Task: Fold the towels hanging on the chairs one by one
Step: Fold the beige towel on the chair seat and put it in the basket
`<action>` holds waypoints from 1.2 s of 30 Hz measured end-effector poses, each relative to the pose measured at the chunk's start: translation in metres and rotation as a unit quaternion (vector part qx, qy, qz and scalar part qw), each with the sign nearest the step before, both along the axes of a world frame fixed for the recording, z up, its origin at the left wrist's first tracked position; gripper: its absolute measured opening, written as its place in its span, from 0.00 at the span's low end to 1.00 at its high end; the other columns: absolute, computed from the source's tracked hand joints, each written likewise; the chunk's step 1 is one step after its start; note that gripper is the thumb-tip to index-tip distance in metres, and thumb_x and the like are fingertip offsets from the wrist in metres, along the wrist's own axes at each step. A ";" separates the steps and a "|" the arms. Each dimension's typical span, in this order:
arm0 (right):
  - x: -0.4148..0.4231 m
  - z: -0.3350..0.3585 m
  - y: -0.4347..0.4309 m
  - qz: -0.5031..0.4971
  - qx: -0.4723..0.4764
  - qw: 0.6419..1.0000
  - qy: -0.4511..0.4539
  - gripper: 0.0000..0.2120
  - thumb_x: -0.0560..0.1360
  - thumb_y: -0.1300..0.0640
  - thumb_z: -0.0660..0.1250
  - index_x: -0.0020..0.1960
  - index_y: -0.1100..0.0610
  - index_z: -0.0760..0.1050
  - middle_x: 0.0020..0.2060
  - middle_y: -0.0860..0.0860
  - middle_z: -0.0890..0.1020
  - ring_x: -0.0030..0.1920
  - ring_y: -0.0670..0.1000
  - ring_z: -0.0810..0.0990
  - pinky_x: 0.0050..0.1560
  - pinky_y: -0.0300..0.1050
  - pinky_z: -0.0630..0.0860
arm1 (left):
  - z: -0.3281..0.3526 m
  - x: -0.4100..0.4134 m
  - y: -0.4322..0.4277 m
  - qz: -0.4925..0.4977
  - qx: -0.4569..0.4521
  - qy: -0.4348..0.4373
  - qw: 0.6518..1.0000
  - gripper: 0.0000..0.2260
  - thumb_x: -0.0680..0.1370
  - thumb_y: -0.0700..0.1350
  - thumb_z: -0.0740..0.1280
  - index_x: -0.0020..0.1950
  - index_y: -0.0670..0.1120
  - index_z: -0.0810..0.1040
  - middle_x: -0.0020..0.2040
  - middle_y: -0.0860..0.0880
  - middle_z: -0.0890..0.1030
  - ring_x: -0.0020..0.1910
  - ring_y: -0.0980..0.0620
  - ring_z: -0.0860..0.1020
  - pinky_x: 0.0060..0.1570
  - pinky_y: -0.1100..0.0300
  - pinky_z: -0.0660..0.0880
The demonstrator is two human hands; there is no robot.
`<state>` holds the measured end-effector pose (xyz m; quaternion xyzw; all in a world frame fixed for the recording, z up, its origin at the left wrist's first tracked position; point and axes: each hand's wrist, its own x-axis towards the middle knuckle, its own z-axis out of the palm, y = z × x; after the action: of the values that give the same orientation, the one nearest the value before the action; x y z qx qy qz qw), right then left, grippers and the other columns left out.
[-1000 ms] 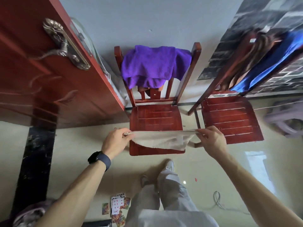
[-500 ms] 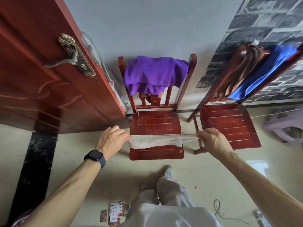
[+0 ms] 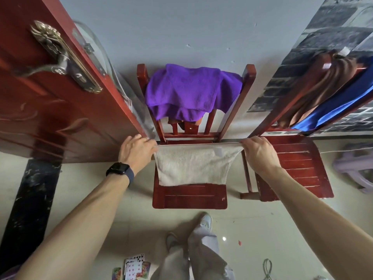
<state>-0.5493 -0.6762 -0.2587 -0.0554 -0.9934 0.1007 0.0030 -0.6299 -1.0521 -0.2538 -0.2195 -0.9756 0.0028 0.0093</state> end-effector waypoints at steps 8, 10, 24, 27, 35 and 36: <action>0.020 -0.059 -0.014 -0.005 -0.039 0.999 0.038 0.07 0.77 0.66 0.69 0.54 0.61 0.82 0.47 0.58 0.83 0.46 0.62 0.79 0.37 0.55 0.81 | -0.063 0.026 -0.017 -0.016 0.028 0.005 0.999 0.04 0.75 0.46 0.69 0.44 0.49 0.83 0.41 0.50 0.83 0.43 0.45 0.78 0.42 0.52 0.69; 0.038 -0.090 -0.021 -0.010 -0.041 0.999 0.023 0.07 0.76 0.67 0.70 0.53 0.61 0.83 0.48 0.58 0.83 0.46 0.63 0.80 0.35 0.56 0.81 | -0.091 0.043 -0.023 -0.016 0.029 -0.019 0.999 0.08 0.75 0.48 0.65 0.43 0.50 0.84 0.41 0.51 0.83 0.43 0.45 0.78 0.42 0.52 0.71; 0.193 -0.257 -0.056 -0.063 -0.114 0.963 -0.236 0.06 0.72 0.66 0.73 0.47 0.58 0.85 0.46 0.58 0.84 0.46 0.64 0.82 0.48 0.55 0.81 | -0.242 0.174 -0.049 0.087 -0.012 -0.322 0.943 0.05 0.76 0.50 0.71 0.46 0.50 0.86 0.46 0.51 0.85 0.48 0.45 0.80 0.45 0.51 0.77; 0.164 -0.250 -0.058 -0.197 -0.208 0.928 -0.238 0.05 0.74 0.61 0.72 0.50 0.58 0.84 0.48 0.56 0.85 0.48 0.58 0.84 0.49 0.47 0.78 | -0.237 0.154 -0.045 0.195 0.095 -0.385 0.897 0.08 0.76 0.53 0.71 0.50 0.51 0.84 0.49 0.51 0.84 0.51 0.48 0.79 0.47 0.55 0.76; 0.064 -0.260 -0.042 -0.387 -0.409 0.811 -0.159 0.10 0.79 0.55 0.68 0.56 0.60 0.79 0.47 0.54 0.82 0.40 0.48 0.79 0.35 0.33 0.74 | -0.265 0.044 -0.013 0.375 0.428 -0.437 0.697 0.13 0.76 0.52 0.73 0.49 0.42 0.81 0.45 0.51 0.83 0.45 0.57 0.80 0.54 0.56 0.74; 0.055 -0.270 -0.041 -0.389 -0.412 0.810 -0.149 0.11 0.78 0.53 0.68 0.56 0.59 0.79 0.47 0.53 0.82 0.41 0.47 0.80 0.35 0.34 0.75 | -0.274 0.034 -0.009 0.377 0.437 -0.423 0.698 0.12 0.76 0.52 0.73 0.48 0.42 0.81 0.44 0.50 0.83 0.45 0.56 0.80 0.54 0.54 0.75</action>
<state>-0.4941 -0.7171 -0.5292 -0.4481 -0.7422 0.4813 -0.1293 -0.5963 -1.0609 -0.5278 0.2176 -0.7693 -0.5141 -0.3108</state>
